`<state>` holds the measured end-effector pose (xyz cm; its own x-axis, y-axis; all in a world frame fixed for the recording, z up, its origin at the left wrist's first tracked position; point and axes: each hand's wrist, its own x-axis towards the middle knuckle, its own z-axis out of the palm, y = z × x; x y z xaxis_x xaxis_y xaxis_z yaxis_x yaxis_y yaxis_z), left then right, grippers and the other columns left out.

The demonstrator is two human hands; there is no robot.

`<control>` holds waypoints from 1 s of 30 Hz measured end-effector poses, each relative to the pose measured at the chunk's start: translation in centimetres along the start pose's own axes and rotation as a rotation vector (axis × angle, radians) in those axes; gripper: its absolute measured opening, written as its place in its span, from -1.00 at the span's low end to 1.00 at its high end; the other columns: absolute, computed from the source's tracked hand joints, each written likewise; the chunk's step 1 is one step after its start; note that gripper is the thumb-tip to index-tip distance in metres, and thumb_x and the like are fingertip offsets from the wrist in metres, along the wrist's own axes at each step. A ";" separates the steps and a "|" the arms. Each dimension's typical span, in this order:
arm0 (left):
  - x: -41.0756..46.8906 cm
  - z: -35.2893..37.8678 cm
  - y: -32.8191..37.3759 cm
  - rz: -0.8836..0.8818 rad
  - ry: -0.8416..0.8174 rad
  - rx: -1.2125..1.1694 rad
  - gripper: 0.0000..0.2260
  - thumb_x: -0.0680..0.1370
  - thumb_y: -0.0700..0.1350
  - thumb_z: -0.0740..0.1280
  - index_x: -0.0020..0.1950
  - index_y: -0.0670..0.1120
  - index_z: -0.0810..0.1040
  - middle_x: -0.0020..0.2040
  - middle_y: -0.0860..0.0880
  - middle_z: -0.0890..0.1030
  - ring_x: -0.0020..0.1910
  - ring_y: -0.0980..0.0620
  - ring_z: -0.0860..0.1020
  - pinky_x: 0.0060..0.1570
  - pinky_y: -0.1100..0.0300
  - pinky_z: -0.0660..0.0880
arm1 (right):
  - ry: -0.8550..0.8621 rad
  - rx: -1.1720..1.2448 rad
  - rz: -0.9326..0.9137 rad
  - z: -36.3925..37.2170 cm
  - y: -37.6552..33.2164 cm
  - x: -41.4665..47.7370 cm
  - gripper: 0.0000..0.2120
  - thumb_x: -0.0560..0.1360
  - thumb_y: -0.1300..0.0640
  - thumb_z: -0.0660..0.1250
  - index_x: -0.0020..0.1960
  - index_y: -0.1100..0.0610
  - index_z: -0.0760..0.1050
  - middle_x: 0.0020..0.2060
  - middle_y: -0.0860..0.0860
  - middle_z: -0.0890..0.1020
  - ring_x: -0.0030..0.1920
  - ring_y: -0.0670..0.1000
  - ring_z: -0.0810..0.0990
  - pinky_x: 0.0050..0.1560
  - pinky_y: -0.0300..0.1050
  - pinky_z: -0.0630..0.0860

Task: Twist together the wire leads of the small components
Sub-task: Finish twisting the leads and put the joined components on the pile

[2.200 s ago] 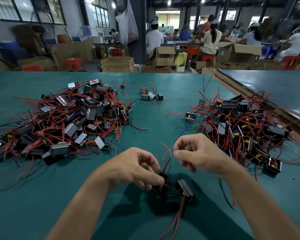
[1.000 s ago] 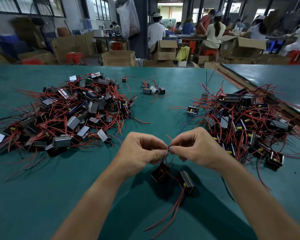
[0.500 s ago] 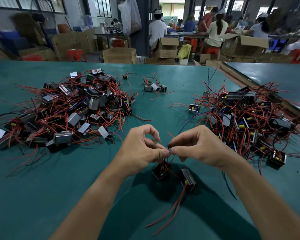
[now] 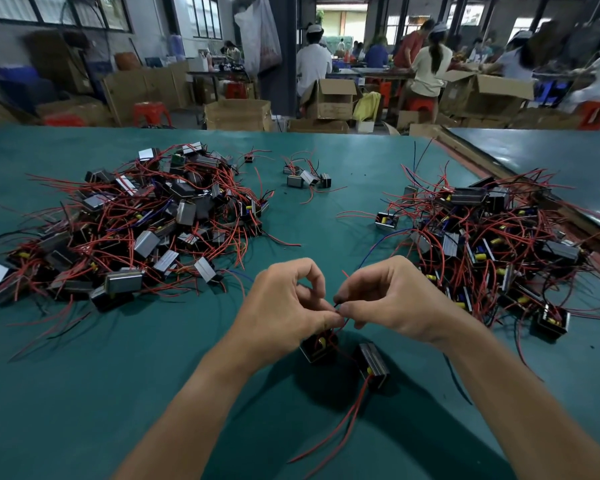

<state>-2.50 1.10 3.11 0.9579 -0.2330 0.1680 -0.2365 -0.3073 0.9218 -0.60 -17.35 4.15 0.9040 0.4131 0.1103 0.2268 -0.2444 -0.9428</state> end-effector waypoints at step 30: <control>0.2 -0.1 -0.1 -0.165 -0.063 -0.104 -0.85 0.53 -0.28 0.38 -0.18 -0.08 0.67 -0.41 -0.05 0.64 -0.58 0.06 0.45 -0.52 0.29 0.44 | 0.046 -0.030 -0.041 -0.4 0.4 0.1 -0.81 0.39 0.44 0.47 -0.13 0.18 0.61 -0.34 0.06 0.66 -0.36 -0.01 0.60 -0.27 -0.21 0.58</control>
<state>-2.26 1.20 3.08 0.9695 -0.2451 -0.0076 -0.0556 -0.2500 0.9666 -0.24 -17.74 3.87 0.9093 0.3825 0.1638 0.2742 -0.2550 -0.9272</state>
